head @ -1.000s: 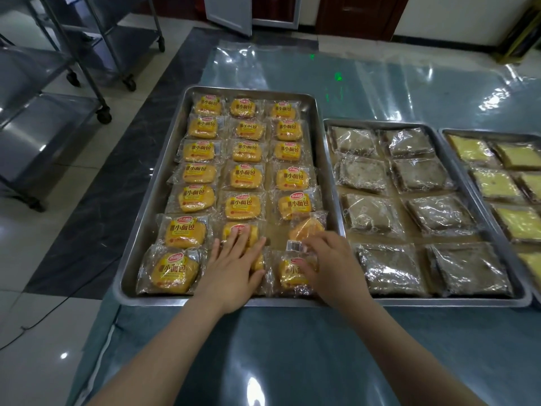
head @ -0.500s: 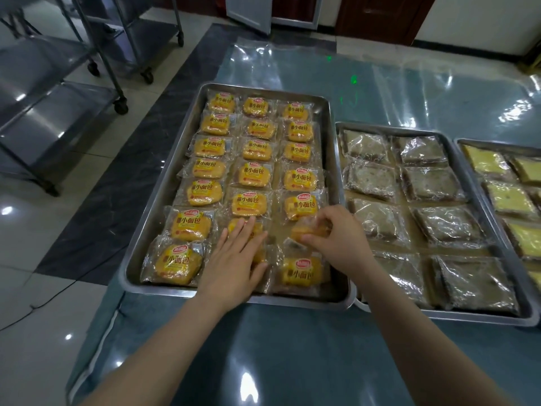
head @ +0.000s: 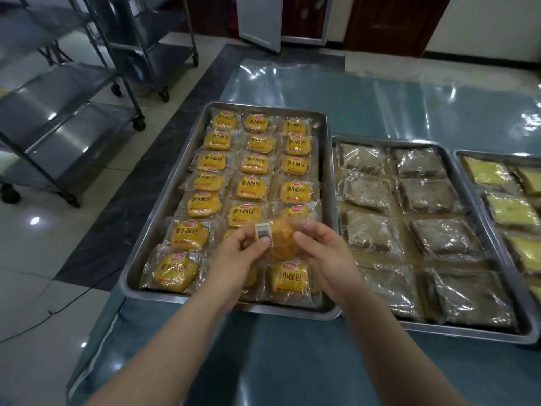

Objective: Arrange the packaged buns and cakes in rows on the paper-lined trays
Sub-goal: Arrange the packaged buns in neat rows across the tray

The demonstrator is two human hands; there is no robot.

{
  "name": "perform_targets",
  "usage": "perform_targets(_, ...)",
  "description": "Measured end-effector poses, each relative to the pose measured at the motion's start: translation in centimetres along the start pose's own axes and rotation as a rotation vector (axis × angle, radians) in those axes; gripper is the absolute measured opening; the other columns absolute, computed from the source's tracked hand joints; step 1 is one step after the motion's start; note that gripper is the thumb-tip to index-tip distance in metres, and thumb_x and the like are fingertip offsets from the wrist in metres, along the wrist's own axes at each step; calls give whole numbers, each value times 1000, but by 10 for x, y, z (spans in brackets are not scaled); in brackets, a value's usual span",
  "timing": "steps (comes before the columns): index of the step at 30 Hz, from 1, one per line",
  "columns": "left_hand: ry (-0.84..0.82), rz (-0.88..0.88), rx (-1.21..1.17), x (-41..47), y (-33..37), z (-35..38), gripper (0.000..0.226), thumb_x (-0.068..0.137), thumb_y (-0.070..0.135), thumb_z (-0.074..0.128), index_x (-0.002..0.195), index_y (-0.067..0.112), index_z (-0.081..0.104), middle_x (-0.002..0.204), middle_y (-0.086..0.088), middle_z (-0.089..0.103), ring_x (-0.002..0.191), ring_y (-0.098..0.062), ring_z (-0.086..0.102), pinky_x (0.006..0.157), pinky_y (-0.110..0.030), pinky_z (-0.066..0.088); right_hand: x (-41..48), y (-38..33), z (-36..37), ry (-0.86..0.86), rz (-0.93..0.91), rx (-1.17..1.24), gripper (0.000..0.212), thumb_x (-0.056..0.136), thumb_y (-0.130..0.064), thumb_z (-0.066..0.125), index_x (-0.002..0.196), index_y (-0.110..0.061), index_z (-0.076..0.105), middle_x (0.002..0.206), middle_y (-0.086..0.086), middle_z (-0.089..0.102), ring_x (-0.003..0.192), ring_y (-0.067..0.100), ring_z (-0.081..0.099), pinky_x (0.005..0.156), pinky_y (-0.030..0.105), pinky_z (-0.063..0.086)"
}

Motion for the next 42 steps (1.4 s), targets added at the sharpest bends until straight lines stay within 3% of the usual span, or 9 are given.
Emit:
perform_targets(5, 4, -59, -19, -4, -7, -4, 27, 63, 9, 72, 88, 17, 72, 93, -4, 70, 90, -20, 63, 79, -32, 50, -3, 0, -15, 11, 20, -105, 17, 77, -6, 68, 85, -19, 77, 106, 3, 71, 107, 25, 62, 94, 39, 49)
perform_targets(10, 27, -81, 79, -2, -5, 2, 45, 76, -18, 59, 67, 22, 76, 117, 7, 64, 105, -12, 60, 78, -28, 50, -7, -2, -24, 5, -8, -116, 38, 72, 15, 64, 57, -19, 73, 117, -3, 67, 114, 14, 59, 93, 36, 50)
perform_targets(14, 129, -94, 107, -1, -4, 0, 49, 81, -15, 49, 55, 20, 71, 69, 0, 66, 67, -23, 51, 61, -34, 44, -4, 2, -33, 59, 10, -286, 45, 83, 14, 56, 64, -23, 74, 93, -4, 74, 95, 13, 68, 75, 26, 56)
perform_targets(17, 133, -96, 18, -2, 1, 3, 45, 83, -14, 45, 61, 16, 71, 65, -1, 66, 67, -21, 56, 71, -43, 50, -3, -2, -31, 2, -6, -286, 44, 83, 14, 58, 72, -24, 76, 96, -5, 74, 94, 10, 68, 71, 22, 54)
perform_targets(24, 65, -113, -81, 2, 2, 2, 18, 91, 7, 52, 98, 11, 67, 96, -6, 72, 80, -17, 68, 65, -30, 52, -6, -4, -28, -159, 34, -235, 59, 73, 20, 37, 86, -19, 78, 110, -3, 71, 107, 12, 63, 81, 27, 54)
perform_targets(30, 176, -8, 180, 5, 14, -7, 25, 82, -6, 62, 95, 14, 65, 87, -3, 73, 77, -13, 70, 58, -21, 52, 6, -21, -42, 67, -131, -350, 12, 87, -14, 63, 91, -25, 64, 107, -4, 66, 93, 9, 64, 71, 20, 51)
perform_targets(34, 125, 50, 309, 9, 24, -1, 28, 79, -3, 67, 96, 19, 64, 86, -2, 73, 78, -13, 70, 59, -23, 53, 20, -21, -18, -146, -111, -639, 51, 73, -32, 76, 118, -33, 53, 107, -14, 64, 95, 0, 61, 79, 21, 53)
perform_targets(38, 126, 38, 230, 17, 24, -2, 38, 80, 2, 68, 110, 23, 59, 92, 1, 73, 81, -14, 70, 60, -27, 56, 29, -21, -14, -102, -106, -740, 22, 78, -15, 76, 90, -29, 64, 90, -6, 66, 84, 13, 62, 78, 30, 55)
perform_targets(42, 33, -91, 279, 25, 1, 0, 42, 80, 18, 69, 118, 27, 54, 107, 5, 68, 98, -14, 65, 81, -36, 55, 28, -5, -39, 160, 22, -327, 7, 89, -11, 63, 84, -15, 60, 82, 4, 67, 67, 15, 66, 60, 29, 54)
Point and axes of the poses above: each hand's wrist, its own x-axis towards the middle knuckle, its own z-axis out of the palm, y = z × x, the point moved 7 cm from there along x, towards the middle knuckle
